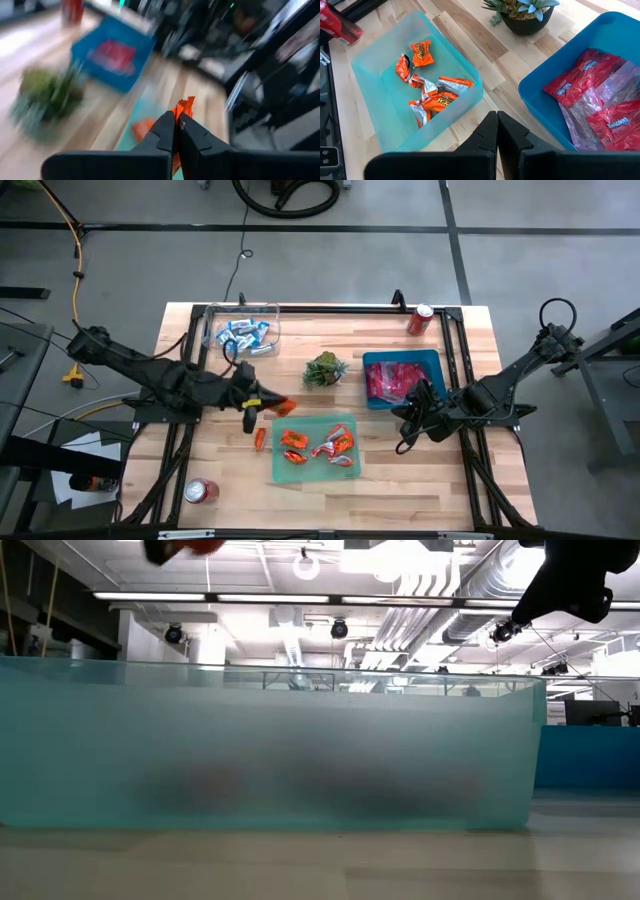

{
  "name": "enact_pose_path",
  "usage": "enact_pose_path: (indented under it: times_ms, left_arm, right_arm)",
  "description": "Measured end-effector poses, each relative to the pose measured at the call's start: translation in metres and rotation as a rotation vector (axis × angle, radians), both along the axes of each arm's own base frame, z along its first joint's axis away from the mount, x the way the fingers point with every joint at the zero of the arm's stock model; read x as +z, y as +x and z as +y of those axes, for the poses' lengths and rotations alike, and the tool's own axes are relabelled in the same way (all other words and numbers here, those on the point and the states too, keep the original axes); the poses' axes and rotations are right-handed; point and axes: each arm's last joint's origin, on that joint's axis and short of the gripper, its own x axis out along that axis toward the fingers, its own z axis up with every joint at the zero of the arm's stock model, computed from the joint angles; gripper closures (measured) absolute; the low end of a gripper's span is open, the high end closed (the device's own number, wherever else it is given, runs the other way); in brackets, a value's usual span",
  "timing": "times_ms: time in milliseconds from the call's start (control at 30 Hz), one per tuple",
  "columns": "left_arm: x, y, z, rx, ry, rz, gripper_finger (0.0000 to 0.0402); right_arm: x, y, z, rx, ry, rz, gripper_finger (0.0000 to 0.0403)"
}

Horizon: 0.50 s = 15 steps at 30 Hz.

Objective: Sort candy
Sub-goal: Put the orange candy into the green transparent bin

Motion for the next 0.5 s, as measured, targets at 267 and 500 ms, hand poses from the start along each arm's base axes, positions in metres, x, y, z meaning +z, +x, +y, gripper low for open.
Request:
enact_pose_path:
  times_ms: [267, 500]
  left_arm:
    - [0.019, 0.017, -0.004, -0.024, 0.048, -0.239, 0.0401]
    - [0.009, 0.032, -0.010, -0.015, 0.035, -0.217, 0.0401]
  right_arm:
    - [0.000, 0.000, 0.000, 0.001, 0.000, -0.002, 0.0403]
    - [0.000, 0.000, 0.000, 0.002, -0.002, 0.000, 0.0403]
